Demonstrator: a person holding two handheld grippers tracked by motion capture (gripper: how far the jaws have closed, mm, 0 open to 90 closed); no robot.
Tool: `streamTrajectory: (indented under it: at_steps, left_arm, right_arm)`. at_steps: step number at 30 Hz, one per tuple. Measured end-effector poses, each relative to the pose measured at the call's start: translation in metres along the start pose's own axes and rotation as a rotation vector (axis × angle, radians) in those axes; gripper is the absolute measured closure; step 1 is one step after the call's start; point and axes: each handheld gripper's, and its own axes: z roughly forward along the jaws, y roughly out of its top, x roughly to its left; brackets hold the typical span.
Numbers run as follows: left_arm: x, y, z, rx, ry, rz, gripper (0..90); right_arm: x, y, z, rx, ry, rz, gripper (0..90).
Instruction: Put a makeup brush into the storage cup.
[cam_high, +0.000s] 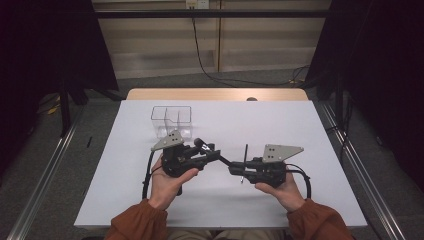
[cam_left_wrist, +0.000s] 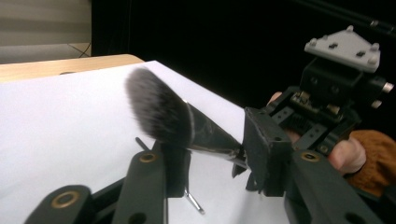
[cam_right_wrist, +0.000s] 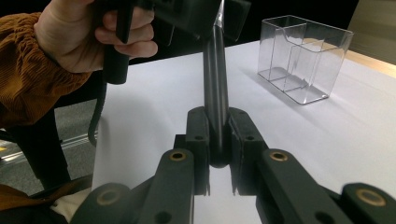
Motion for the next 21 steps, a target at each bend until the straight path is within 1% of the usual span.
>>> streamTrajectory:
  at_steps: [1,2,3,7,8,11,15,16,19,21]
  left_arm:
    - [0.0004,-0.0002,-0.0002,-0.008,0.006,-0.007,65.3]
    - [0.0004,-0.0004,0.0001,-0.012,0.0,-0.016,65.3]
    - [0.0007,-0.0005,0.0003,-0.004,-0.004,-0.01,66.4]
    - [-0.0003,0.0003,-0.0003,-0.007,-0.016,-0.013,70.2]
    - [-0.0009,0.0007,-0.0003,-0.011,-0.016,-0.016,70.7]
    - [-0.0019,0.0027,-0.0002,-0.003,-0.025,-0.005,72.2]
    - [-0.0037,0.0043,0.0013,-0.003,-0.042,-0.012,74.6]
    - [-0.0039,0.0049,0.0013,0.002,-0.043,-0.005,75.1]
    - [-0.0061,0.0069,0.0028,0.007,-0.056,-0.01,77.6]
    - [-0.0071,0.0084,0.0029,0.0,-0.073,-0.031,79.2]
  right_arm:
    - [0.0003,-0.0002,0.0003,0.006,0.001,-0.001,79.7]
    - [0.0005,-0.0004,0.0007,0.006,0.002,0.0,79.7]
    - [0.0005,-0.0004,0.0009,0.006,0.004,-0.002,79.7]
    - [0.0013,-0.001,0.0025,0.014,0.005,-0.009,79.7]
    - [0.0012,-0.0011,0.0028,0.01,0.007,-0.006,79.7]
    - [0.0016,-0.0008,0.0037,0.014,0.006,-0.013,79.7]
    - [0.0015,-0.0015,0.0048,0.017,0.008,-0.014,79.3]
    - [0.0013,-0.0016,0.0047,0.019,0.007,-0.012,79.2]
    - [0.0011,-0.0028,0.007,0.028,0.004,-0.006,78.6]
    - [0.0008,-0.0028,0.0074,0.026,0.007,-0.006,78.3]
